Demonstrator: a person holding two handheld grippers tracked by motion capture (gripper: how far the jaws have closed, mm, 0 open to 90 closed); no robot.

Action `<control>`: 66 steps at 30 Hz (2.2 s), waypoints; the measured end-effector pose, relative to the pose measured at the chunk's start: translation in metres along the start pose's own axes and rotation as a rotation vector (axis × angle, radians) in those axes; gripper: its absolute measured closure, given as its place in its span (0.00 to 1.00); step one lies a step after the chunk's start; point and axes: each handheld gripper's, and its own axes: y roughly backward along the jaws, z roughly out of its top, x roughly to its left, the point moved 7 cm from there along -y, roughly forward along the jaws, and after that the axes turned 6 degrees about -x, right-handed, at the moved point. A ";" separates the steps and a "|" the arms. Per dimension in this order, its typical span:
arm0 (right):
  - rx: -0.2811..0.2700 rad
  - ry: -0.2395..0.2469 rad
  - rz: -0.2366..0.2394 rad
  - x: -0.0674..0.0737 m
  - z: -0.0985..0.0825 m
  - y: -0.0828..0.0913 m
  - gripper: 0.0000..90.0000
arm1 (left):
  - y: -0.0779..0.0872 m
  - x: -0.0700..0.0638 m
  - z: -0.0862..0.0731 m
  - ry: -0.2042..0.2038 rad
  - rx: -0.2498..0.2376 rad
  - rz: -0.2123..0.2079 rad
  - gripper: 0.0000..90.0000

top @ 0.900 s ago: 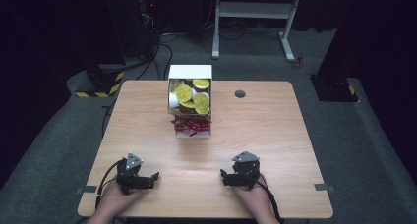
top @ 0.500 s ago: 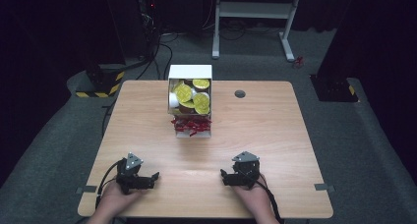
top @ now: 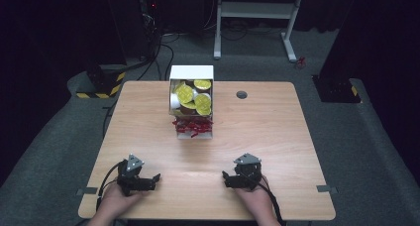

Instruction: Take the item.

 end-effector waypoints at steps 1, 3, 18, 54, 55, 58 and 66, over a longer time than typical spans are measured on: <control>0.000 0.000 0.000 0.000 0.000 0.000 0.11 | 0.000 0.000 0.000 0.000 0.000 0.000 0.01; -0.007 0.015 -0.006 0.000 0.001 0.001 0.13 | 0.000 0.000 0.000 0.000 0.001 -0.001 0.01; -0.083 0.041 0.006 0.002 0.012 0.014 0.14 | 0.000 0.000 0.000 0.000 0.000 0.000 0.01; -0.278 0.040 0.045 0.006 0.049 0.056 0.15 | 0.000 0.000 0.000 -0.001 0.003 -0.002 0.01; -0.283 0.050 0.042 0.008 0.049 0.056 0.16 | 0.000 0.000 0.000 -0.001 0.003 -0.002 0.01; -0.276 0.048 0.045 0.010 0.048 0.054 0.16 | 0.000 0.000 0.000 -0.001 0.003 -0.002 0.01; -0.287 0.036 0.030 0.016 0.046 0.047 0.26 | 0.000 0.000 0.000 -0.005 0.006 -0.003 0.01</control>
